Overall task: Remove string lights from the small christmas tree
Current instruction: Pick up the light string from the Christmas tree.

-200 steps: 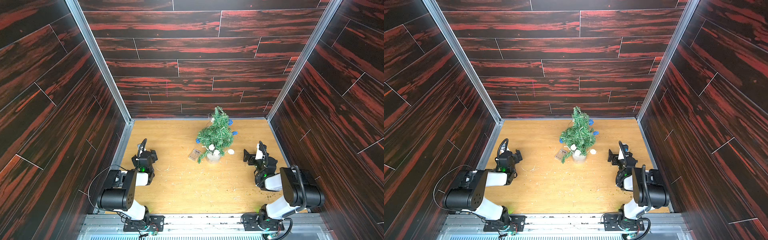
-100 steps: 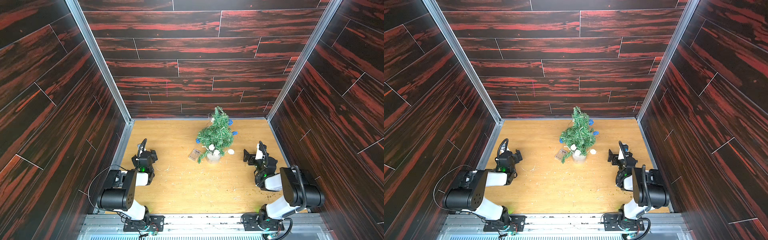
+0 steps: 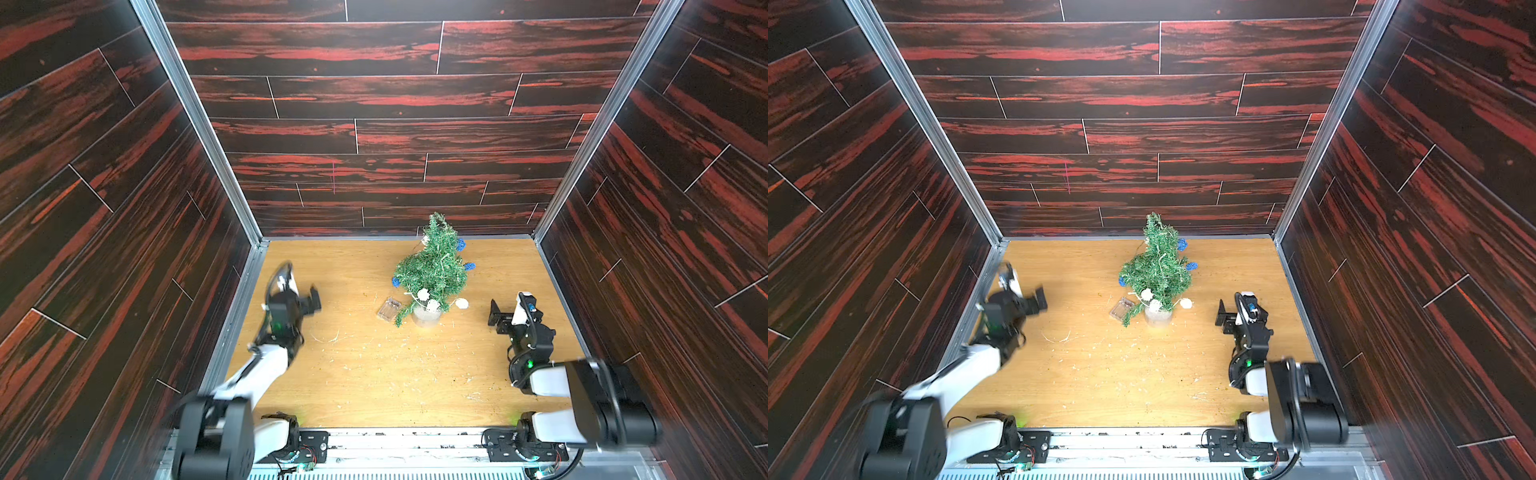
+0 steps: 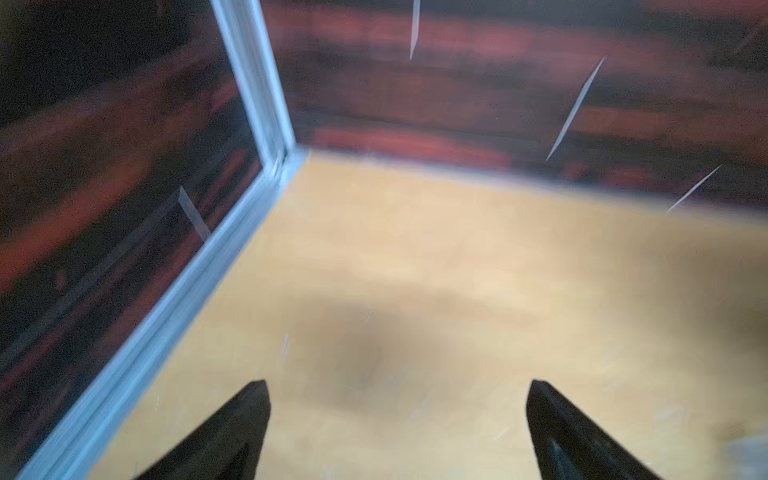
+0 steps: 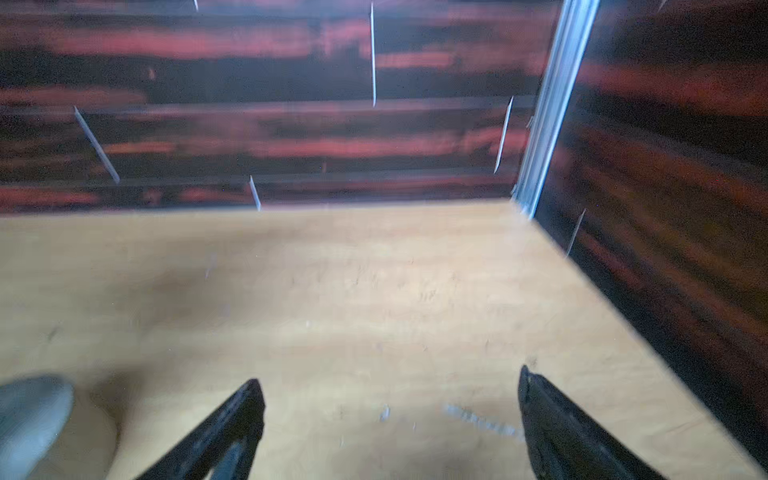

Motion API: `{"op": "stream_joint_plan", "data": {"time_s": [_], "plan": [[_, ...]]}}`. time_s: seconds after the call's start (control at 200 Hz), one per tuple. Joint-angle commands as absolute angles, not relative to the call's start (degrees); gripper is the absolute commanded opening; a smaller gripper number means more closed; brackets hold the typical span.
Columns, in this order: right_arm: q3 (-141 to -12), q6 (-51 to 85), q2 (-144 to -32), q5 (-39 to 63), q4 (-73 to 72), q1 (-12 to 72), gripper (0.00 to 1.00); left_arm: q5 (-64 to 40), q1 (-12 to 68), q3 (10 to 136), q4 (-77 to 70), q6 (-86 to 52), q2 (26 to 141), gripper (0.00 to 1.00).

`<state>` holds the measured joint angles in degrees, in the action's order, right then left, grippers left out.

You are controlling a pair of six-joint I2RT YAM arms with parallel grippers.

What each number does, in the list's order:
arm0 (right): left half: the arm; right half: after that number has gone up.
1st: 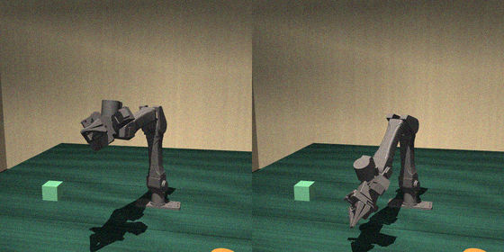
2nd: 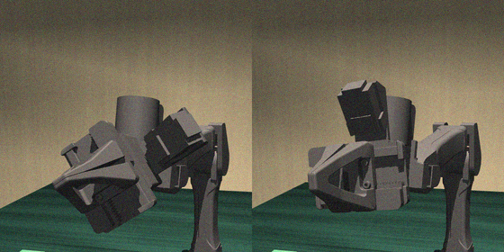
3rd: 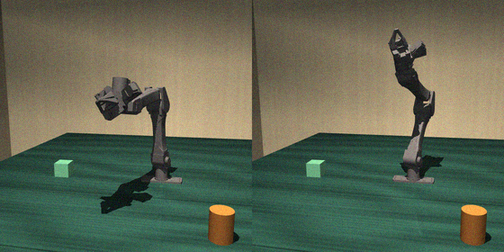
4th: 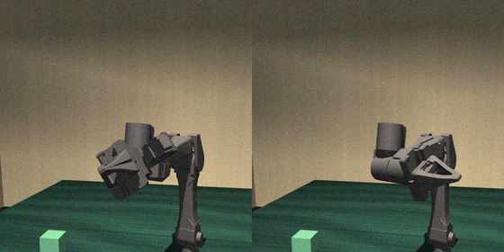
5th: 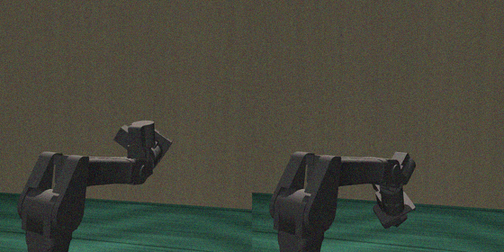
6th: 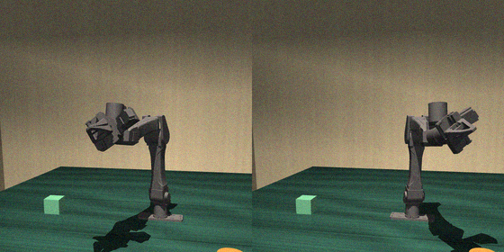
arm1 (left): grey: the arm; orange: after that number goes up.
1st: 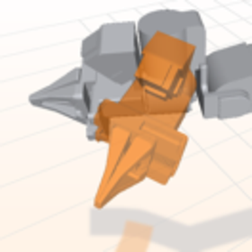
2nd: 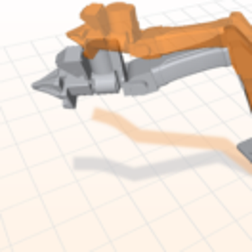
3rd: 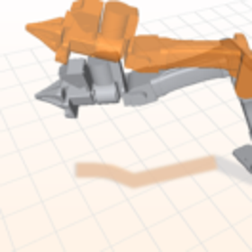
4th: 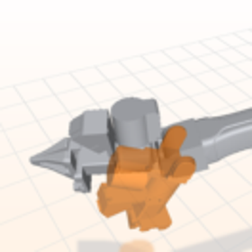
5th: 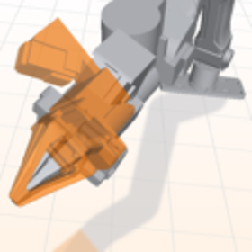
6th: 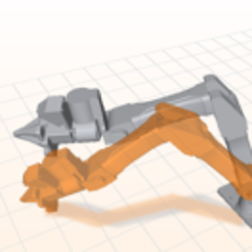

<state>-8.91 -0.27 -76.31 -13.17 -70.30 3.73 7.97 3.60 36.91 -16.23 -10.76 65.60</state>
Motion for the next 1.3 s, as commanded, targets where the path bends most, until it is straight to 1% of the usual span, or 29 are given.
{"op": "stream_joint_plan", "data": {"time_s": [0.0, 0.045, 0.075, 0.11, 0.14, 0.21, 0.286, 0.311, 0.351, 0.416, 0.476, 0.521, 0.571, 0.621, 0.676, 0.716, 0.772, 0.827, 0.897, 0.942, 0.987, 1.067, 1.092, 1.117, 1.167, 1.258, 1.293], "plan": [[-11.27, 2.17, -67.72, -24.14, -65.72, 5.21, 0.99, 2.90, 5.28, 40.60, 1.23, -23.73, 61.98, 1.00], [-15.32, 5.80, -63.99, -25.74, -55.45, 5.26, 0.99, -1.27, 5.42, 41.06, 1.37, -26.76, 62.19, 1.00], [-18.84, 8.96, -61.97, -27.16, -44.56, 5.21, 0.99, -4.31, 5.45, 41.20, 0.56, -27.23, 62.66, 1.00], [-23.84, 12.73, -60.85, -28.75, -33.15, 5.13, 0.99, -6.68, 5.54, 41.13, -0.28, -28.50, 63.42, 1.00], [-27.03, 14.97, -60.37, -29.65, -26.79, 5.18, 0.99, -7.98, 5.54, 41.11, -1.08, -29.04, 64.14, 1.00], [-32.64, 19.99, -58.56, -31.11, -14.58, 5.10, 0.99, -8.58, 5.62, 40.75, -2.59, -29.03, 65.16, 1.00], [-38.74, 29.49, -56.68, -37.26, 0.02, 5.01, 0.99, -6.81, 5.70, 39.02, -4.57, -27.47, 65.38, 1.00], [-41.16, 31.67, -56.35, -37.93, 4.66, 4.84, 0.99, -5.88, 5.70, 38.17, -4.93, -27.37, 65.54, 1.00], [-45.10, 31.52, -56.12, -34.94, 10.40, 4.43, 0.99, -5.39, 5.71, 36.68, -6.16, -27.85, 65.95, 1.00], [-52.10, 29.89, -56.95, -27.47, 19.03, 4.04, 0.99, -8.07, 5.77, 33.81, -10.37, -28.10, 67.06, 1.00], [-57.85, 30.90, -59.18, -23.02, 26.90, 3.95, 0.99, -9.10, 5.72, 33.05, -12.84, -28.99, 68.08, 1.00], [-62.28, 31.63, -61.48, -20.18, 33.66, 3.88, 0.99, -9.26, 5.67, 34.25, -10.70, -28.40, 68.29, 1.00], [-66.33, 30.79, -63.21, -17.56, 40.30, 4.02, 0.98, -7.24, 5.86, 35.42, -7.38, -28.95, 68.12, 1.00], [-64.74, 29.71, -60.80, -13.82, 39.38, 4.82, 0.98, -7.55, 5.80, 34.36, -8.92, -30.32, 68.04, 1.00], [-60.06, 29.02, -54.91, -6.94, 33.49, 5.10, 0.98, -8.44, 5.75, 33.97, -9.77, -30.46, 67.62, 1.00], [-56.76, 28.74, -51.33, -0.93, 28.65, 5.10, 0.98, -8.96, 5.75, 34.34, -8.20, -30.13, 66.91, 1.00], [-53.98, 30.13, -48.79, 3.74, 25.36, 5.10, 0.99, -6.97, 5.76, 34.80, -5.29, -30.80, 65.31, 1.00], [-52.66, 33.18, -48.10, 2.54, 25.85, 5.05, 0.98, -3.47, 5.71, 34.42, -3.00, -32.18, 63.20, 1.00], [-54.07, 34.02, -48.49, -3.79, 31.17, 5.10, 0.99, 2.90, 5.74, 33.14, -0.74, -34.36, 60.21, 1.00], [-55.27, 33.96, -48.96, -5.32, 33.93, 5.01, 0.99, 8.14, 5.72, 31.93, 0.84, -36.92, 58.32, 1.00], [-56.62, 33.05, -49.53, -2.93, 35.87, 4.97, 0.99, 14.14, 5.80, 30.28, 2.16, -41.32, 56.94, 1.00], [-56.19, 32.04, -49.50, 7.55, 33.63, 5.37, 0.98, 20.44, 5.63, 26.41, 1.40, -48.72, 55.59, 1.00], [-54.90, 32.06, -48.64, 11.16, 31.31, 5.70, 0.95, 21.70, 5.63, 25.36, 1.29, -51.35, 55.34, 1.00], [-53.31, 32.51, -47.53, 14.74, 28.52, 6.14, 0.90, 21.99, 5.56, 24.28, -0.03, -52.79, 55.27, 1.00], [-50.24, 33.83, -45.16, 19.14, 23.39, 7.67, 0.79, 19.09, 5.42, 22.61, -4.14, -51.62, 55.50, 1.00], [-48.43, 34.34, -42.83, 18.64, 20.05, 12.87, 0.66, 12.20, 5.45, 22.88, -7.60, -46.90, 56.18, 0.99], [-48.56, 33.67, -42.58, 16.75, 19.91, 15.70, 0.58, 10.68, 5.68, 23.19, -8.39, -45.88, 56.74, 0.97]]}}
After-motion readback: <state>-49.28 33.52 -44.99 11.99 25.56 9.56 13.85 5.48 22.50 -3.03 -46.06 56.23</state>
